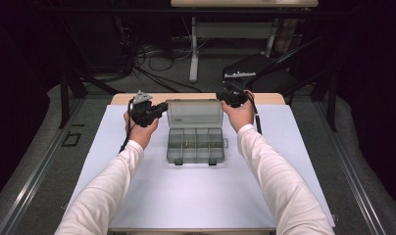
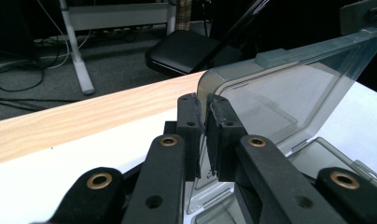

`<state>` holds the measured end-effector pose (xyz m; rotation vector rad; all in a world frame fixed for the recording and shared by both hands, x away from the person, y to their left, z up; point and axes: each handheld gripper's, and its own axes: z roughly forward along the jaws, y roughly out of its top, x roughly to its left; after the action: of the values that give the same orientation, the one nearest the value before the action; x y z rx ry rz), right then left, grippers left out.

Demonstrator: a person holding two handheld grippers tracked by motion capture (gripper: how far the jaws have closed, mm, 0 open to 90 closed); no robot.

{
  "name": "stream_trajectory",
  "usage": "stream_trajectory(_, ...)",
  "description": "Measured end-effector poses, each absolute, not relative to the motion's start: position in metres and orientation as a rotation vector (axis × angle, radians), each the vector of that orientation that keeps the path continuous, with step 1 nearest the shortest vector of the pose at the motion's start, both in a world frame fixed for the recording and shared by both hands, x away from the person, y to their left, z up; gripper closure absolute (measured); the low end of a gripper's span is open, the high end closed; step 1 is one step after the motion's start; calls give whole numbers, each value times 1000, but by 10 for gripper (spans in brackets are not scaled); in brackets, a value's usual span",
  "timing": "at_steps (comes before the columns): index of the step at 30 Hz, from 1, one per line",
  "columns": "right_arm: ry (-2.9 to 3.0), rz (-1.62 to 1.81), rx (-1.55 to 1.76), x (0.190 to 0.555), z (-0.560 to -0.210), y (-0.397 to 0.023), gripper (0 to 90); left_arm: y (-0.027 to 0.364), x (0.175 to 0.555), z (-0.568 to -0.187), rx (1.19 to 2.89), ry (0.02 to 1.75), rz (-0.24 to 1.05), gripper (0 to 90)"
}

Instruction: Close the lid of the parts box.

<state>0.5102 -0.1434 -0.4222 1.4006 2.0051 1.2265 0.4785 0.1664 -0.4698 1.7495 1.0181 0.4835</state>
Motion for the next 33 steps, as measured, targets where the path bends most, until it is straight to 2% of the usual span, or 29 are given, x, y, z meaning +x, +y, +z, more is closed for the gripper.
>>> stream_trajectory(5, 2020, 1234, 1402, 509, -423, -143, 900, 169, 476, -467, 1766, 1003, 460, 815)
stream_trajectory(12, 2021, 1244, 1402, 506, -424, -145, 900, 175, 462, -460, 1773, 968, 452, 623)
stream_trajectory(18, 2028, 1249, 1413, 501, -427, -148, 900, 180, 446, -462, 1768, 989, 413, 585)
stream_trajectory(23, 2035, 1254, 1425, 499, -428, -150, 900, 188, 435, -464, 1766, 1030, 384, 634)
stream_trajectory(28, 2044, 1255, 1422, 496, -430, -151, 900, 184, 425, -465, 1790, 1056, 332, 798)
stream_trajectory(33, 2060, 1255, 1414, 494, -432, -151, 900, 175, 423, -466, 1803, 1044, 265, 891)
